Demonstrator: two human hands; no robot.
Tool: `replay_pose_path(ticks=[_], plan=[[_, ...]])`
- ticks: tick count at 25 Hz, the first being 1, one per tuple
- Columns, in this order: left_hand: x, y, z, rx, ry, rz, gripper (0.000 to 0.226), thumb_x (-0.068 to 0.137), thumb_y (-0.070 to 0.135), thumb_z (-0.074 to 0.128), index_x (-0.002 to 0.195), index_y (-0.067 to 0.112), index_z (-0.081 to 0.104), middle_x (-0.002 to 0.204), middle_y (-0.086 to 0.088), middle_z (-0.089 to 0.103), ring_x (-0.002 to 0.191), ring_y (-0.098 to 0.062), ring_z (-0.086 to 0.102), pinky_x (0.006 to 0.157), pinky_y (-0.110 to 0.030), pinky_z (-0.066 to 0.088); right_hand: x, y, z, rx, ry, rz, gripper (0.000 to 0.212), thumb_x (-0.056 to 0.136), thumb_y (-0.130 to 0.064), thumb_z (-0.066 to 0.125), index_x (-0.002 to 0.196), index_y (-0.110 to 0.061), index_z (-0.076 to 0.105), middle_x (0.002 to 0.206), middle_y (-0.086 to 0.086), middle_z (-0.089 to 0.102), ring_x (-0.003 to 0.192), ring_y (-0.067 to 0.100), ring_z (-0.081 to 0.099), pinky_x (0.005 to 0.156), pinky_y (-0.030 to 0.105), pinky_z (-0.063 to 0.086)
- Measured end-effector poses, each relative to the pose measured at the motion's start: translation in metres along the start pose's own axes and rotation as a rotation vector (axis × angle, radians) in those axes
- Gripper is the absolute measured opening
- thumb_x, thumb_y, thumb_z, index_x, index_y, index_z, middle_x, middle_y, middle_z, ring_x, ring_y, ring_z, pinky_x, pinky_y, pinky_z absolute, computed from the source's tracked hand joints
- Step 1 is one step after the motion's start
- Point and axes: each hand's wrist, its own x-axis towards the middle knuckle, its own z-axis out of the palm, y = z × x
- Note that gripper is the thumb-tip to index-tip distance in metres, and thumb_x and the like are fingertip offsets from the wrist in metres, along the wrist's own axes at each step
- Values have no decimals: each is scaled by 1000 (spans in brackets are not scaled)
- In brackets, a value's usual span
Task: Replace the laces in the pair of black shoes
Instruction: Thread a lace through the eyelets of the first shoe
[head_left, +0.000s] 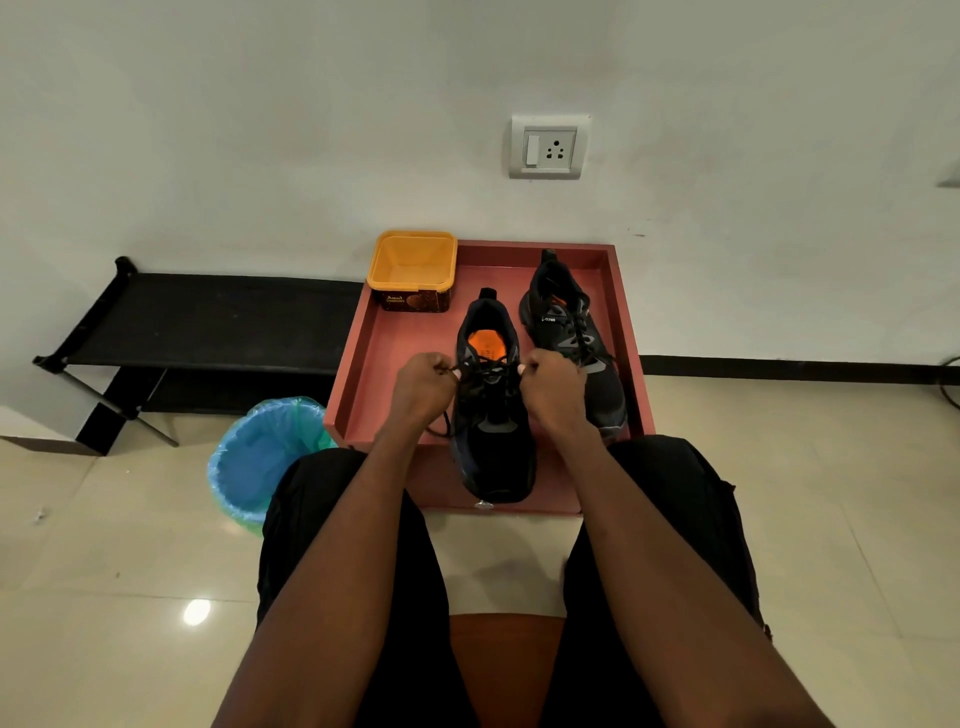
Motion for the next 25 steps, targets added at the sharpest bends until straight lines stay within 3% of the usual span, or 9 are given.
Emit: replay_pose_path(ticks=[2, 4, 7, 9, 12, 15, 18, 22, 25], plan=[[0, -1, -2, 11, 70, 18, 19, 94, 13, 60, 76, 15, 64, 65, 2, 57, 64, -17, 51, 60, -30, 40, 2, 4, -7, 58, 165, 98, 15, 92, -11, 54, 90, -16, 68, 88, 0, 67, 95, 22, 63, 102, 44, 42], [-3, 2, -5, 55, 153, 41, 14, 95, 12, 59, 85, 14, 67, 78, -1, 65, 70, -13, 55, 65, -30, 44, 3, 5, -15, 80, 299, 216, 20, 92, -9, 52, 102, -11, 69, 101, 6, 69, 102, 24, 61, 102, 41, 37], [-13, 3, -8, 169, 223, 89, 25, 94, 14, 62, 119, 11, 65, 120, -7, 60, 103, -16, 56, 87, -29, 45, -4, 4, -16, 55, 399, 245, 28, 89, -7, 53, 115, -9, 64, 122, 12, 61, 121, 29, 48, 107, 46, 35], [-18, 1, -10, 194, 276, 113, 34, 92, 16, 64, 125, 11, 61, 127, -6, 53, 115, -19, 51, 94, -28, 41, -8, 3, -19, 85, 450, 185, 28, 88, -6, 54, 114, -9, 63, 123, 12, 59, 123, 29, 47, 105, 45, 38], [-26, -4, -12, 161, 212, 152, 6, 90, 14, 65, 94, 10, 68, 94, -4, 64, 87, -19, 60, 73, -27, 44, -14, 7, -21, 229, 272, 117, 20, 88, -3, 52, 95, -8, 70, 105, 8, 66, 100, 23, 60, 82, 34, 45], [-35, -12, -8, 119, 1, 149, 14, 90, 13, 66, 76, 15, 64, 76, -5, 63, 68, -14, 54, 65, -27, 41, -28, 14, -11, 250, -21, 137, 14, 85, -6, 60, 78, -14, 69, 91, 5, 71, 89, 23, 64, 76, 32, 49], [-42, -18, 3, 124, -85, 171, 2, 88, 10, 69, 88, 9, 71, 82, -6, 67, 74, -13, 57, 65, -23, 41, -40, 20, -1, 262, -165, 109, 13, 83, -9, 72, 74, -17, 67, 90, 6, 72, 89, 21, 67, 74, 28, 49], [-49, -22, 21, 158, -112, 200, 26, 85, 9, 74, 109, 1, 72, 103, -12, 73, 94, -22, 67, 84, -28, 51, -43, 26, 7, 241, -151, 69, 15, 82, -5, 71, 73, -16, 71, 82, 5, 72, 81, 20, 68, 74, 36, 58], [-51, -25, 30, 166, -30, 184, 27, 83, 11, 74, 110, 6, 72, 101, -9, 73, 94, -23, 68, 84, -32, 52, -43, 28, 13, 273, -111, 89, 4, 82, -7, 73, 82, -11, 73, 86, 4, 70, 84, 20, 67, 76, 34, 55]])
